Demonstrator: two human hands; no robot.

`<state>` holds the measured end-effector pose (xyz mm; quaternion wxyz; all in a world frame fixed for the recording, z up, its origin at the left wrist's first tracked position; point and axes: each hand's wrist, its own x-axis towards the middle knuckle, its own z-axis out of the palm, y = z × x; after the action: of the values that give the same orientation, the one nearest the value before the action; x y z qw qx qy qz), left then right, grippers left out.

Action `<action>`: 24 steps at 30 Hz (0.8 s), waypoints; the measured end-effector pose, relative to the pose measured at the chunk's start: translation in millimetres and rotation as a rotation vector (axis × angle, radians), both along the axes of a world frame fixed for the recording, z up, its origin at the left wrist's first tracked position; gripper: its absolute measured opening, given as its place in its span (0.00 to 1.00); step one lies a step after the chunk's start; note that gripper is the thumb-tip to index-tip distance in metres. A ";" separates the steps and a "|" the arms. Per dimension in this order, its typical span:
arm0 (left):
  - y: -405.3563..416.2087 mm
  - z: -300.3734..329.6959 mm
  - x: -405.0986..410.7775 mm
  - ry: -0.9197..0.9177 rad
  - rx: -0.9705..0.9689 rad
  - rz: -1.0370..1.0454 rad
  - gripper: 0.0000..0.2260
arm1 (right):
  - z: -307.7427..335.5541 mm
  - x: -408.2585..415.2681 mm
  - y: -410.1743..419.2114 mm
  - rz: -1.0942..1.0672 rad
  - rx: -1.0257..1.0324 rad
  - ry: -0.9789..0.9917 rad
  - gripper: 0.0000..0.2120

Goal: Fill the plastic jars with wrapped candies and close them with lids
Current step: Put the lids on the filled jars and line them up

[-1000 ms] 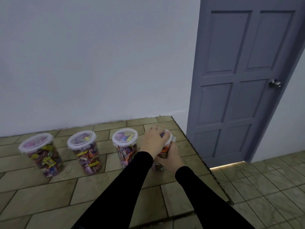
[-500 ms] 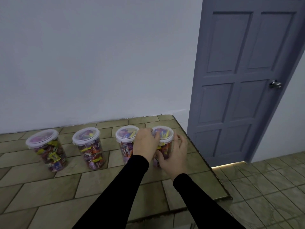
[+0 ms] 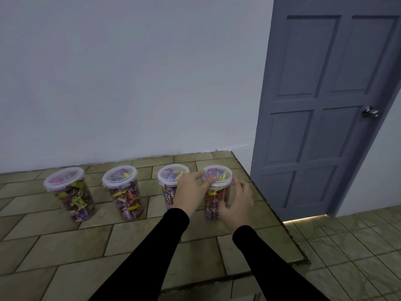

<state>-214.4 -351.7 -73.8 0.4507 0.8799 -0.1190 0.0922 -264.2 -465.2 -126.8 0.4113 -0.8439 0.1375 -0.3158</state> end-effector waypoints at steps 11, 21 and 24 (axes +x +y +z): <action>7.0 -11.9 -9.9 -0.092 -0.056 -0.102 0.29 | 40.1 31.6 -9.9 0.152 -0.010 0.137 0.22; -1.9 -21.8 -9.1 -0.053 -0.173 0.011 0.24 | 31.0 35.7 -6.2 0.116 0.018 0.082 0.22; 2.2 -18.7 -6.2 -0.068 -0.021 -0.055 0.26 | 29.6 36.5 -11.8 0.164 -0.003 0.094 0.23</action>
<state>-220.6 -349.5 -92.5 0.4579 0.8679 -0.1575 0.1110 -227.7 -477.0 -97.2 0.4275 -0.8669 0.0865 -0.2413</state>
